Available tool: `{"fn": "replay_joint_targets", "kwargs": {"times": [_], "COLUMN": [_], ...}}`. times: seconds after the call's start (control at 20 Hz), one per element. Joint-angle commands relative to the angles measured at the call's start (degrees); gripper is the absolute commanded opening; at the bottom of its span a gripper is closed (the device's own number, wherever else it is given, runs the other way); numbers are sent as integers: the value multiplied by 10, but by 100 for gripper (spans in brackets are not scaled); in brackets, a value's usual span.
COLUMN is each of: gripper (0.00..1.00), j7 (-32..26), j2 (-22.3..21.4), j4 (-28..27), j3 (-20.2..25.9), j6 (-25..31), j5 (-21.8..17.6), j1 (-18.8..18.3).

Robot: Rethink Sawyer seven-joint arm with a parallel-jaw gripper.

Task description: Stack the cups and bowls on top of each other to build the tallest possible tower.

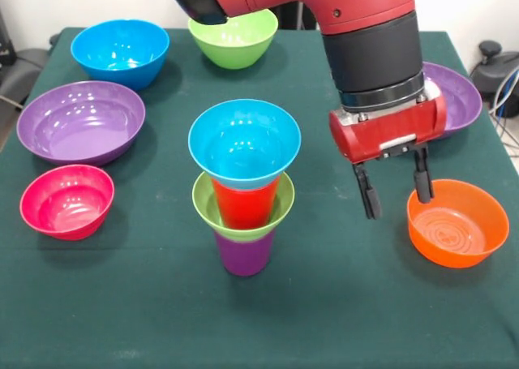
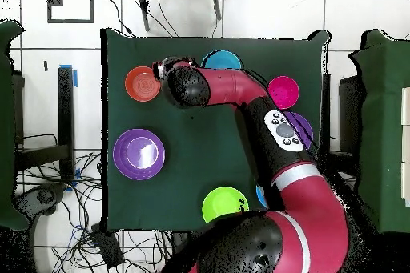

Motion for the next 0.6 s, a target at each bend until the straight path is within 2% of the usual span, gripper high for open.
{"fn": "replay_joint_targets", "kwargs": {"times": [0.05,0.6], "gripper": [100,100], "j7": [-1,58], "j2": [9,15], "j4": [-104,-54], "j3": [-79,-82], "j6": [316,233], "j5": [14,-6], "j1": [74,89]}}
